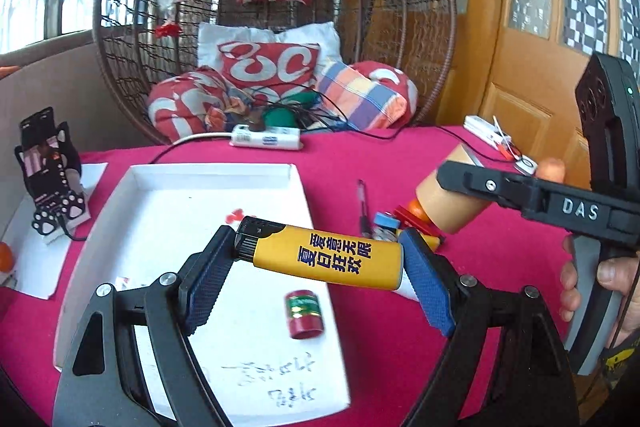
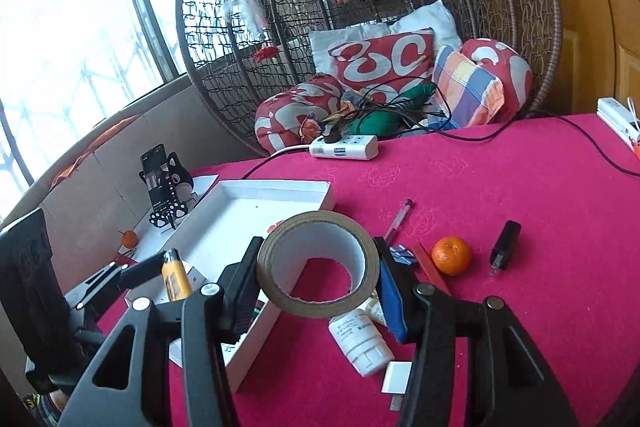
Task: Organize rigid objects
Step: 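Carry the lighter and tape roll into the white tray and open both tools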
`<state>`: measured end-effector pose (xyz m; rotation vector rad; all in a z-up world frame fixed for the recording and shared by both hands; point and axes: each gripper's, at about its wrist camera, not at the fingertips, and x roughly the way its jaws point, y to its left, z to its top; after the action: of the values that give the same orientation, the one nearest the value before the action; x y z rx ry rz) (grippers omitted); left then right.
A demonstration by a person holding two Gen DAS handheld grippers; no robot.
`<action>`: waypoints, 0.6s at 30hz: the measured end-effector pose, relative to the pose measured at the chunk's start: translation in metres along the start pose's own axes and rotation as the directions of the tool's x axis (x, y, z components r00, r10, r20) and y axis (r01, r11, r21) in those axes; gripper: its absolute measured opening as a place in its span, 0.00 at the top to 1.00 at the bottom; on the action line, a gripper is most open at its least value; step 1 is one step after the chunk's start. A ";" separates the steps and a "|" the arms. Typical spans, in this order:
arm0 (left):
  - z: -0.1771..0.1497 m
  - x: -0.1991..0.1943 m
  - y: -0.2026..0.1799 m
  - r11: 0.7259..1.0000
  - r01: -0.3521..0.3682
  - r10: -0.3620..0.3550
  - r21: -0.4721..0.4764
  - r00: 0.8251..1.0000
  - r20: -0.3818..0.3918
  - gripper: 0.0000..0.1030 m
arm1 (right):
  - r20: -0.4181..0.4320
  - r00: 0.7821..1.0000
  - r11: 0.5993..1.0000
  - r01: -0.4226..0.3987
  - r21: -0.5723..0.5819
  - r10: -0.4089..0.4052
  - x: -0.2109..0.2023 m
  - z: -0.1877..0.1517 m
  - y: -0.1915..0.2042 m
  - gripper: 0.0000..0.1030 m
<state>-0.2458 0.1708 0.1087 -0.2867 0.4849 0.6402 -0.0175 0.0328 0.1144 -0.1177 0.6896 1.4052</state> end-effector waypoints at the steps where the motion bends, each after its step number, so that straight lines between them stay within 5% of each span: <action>1: 0.004 -0.001 0.010 1.000 -0.019 0.019 -0.010 1.000 0.006 0.19 | -0.004 1.000 1.000 -0.007 -0.010 0.007 0.003 0.002 0.005 0.49; 11: 0.026 0.031 0.106 0.964 -0.251 0.250 -0.094 0.968 -0.023 0.19 | -0.091 0.992 0.988 -0.101 -0.116 0.091 0.052 0.010 0.067 0.49; 18: 0.025 0.066 0.141 0.935 -0.313 0.299 -0.169 0.949 -0.103 0.19 | -0.195 0.977 0.981 -0.115 -0.153 0.084 0.102 -0.005 0.093 0.49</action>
<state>-0.2799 0.3219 0.0804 -0.4155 0.5493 0.9849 -0.1055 0.1364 0.0882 -0.3532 0.7429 1.5605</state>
